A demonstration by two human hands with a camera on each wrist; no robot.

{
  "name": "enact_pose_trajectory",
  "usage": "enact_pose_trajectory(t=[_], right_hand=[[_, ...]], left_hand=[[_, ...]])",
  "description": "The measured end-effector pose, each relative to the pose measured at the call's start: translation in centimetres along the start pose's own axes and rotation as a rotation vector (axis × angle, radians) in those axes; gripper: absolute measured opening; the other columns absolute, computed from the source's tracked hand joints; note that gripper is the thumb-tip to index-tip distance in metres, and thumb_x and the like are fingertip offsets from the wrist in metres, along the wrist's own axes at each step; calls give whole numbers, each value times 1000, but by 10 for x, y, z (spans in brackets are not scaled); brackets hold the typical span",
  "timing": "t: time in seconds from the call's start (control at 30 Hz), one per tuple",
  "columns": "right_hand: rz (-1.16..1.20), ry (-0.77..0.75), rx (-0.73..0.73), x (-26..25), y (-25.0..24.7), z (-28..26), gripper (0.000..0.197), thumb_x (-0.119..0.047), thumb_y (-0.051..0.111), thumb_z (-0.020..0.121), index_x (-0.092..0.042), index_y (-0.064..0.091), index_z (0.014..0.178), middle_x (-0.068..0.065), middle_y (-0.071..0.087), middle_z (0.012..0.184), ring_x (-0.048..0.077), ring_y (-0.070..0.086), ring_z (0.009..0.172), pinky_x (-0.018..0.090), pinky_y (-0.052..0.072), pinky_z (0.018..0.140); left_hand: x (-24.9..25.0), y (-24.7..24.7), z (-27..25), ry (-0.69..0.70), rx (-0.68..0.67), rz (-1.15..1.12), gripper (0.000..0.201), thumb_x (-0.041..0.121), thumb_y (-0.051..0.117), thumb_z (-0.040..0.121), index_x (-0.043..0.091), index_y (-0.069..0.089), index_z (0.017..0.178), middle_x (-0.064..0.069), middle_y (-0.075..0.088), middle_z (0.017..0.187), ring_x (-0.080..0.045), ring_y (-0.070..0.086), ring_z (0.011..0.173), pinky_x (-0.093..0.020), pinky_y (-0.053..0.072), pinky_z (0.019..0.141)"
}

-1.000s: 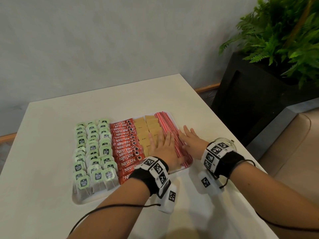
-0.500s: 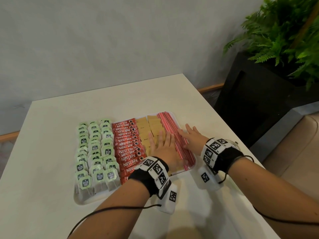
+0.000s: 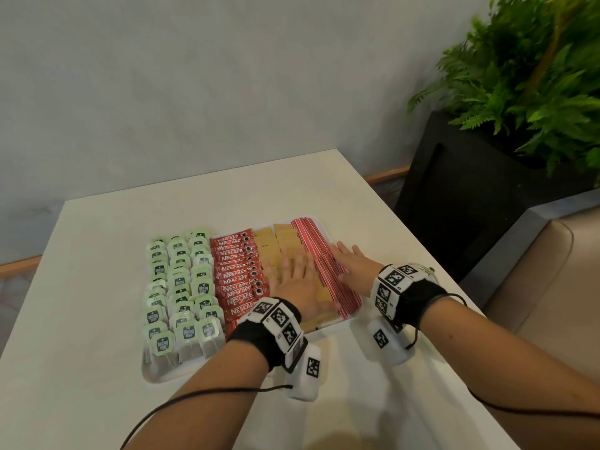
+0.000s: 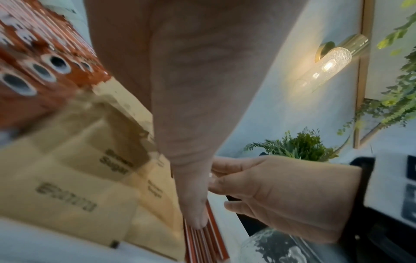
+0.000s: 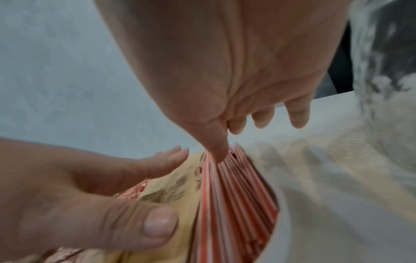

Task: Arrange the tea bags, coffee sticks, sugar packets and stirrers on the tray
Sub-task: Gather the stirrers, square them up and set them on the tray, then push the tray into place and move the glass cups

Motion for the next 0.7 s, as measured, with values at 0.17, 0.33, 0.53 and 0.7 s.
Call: enact_pose_trajectory(t=[0.17,0.33,0.53,0.7], right_hand=[[82,-104,68,-25,7,-22,93,-39,57,93,-25,-12,154,-2,-16,161,29,-13,148,57,9,118],[30,-93,142,-39,31,-44,156,-71,81,44,-33,-31,145,7,-35,154,32,-30,142,58,-5,115],[144,92,213,-39,40,-47,166,-64,88,39,-31,-41,139,24,-29,153,45,-20,143,60,0,116],[248,151,192,-43,45,-35,170,-57,91,32,-37,-41,137,29,-18,155,51,0,143,67,12,113]], left_hand=[[-25,4,-36,-98,-11,-71,132,91,44,68,19,-33,147,-16,-47,146,-41,-45,133,-69,-28,98],[-63,21,-77,-175,123,-113,152,87,65,54,23,-42,142,-19,-56,138,-47,-47,128,-72,-26,97],[-129,41,-124,-514,185,-231,157,94,61,44,27,-45,139,-18,-51,144,-54,-29,138,-77,-5,105],[-153,53,-135,-543,168,-433,150,79,74,53,30,-32,148,-16,-50,146,-58,-4,143,-69,16,111]])
Point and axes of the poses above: each hand's wrist, its own z-axis towards the middle knuckle, its own y-axis out of the palm, x = y × z, the point moved 4 cm from there along z, towards the middle knuckle
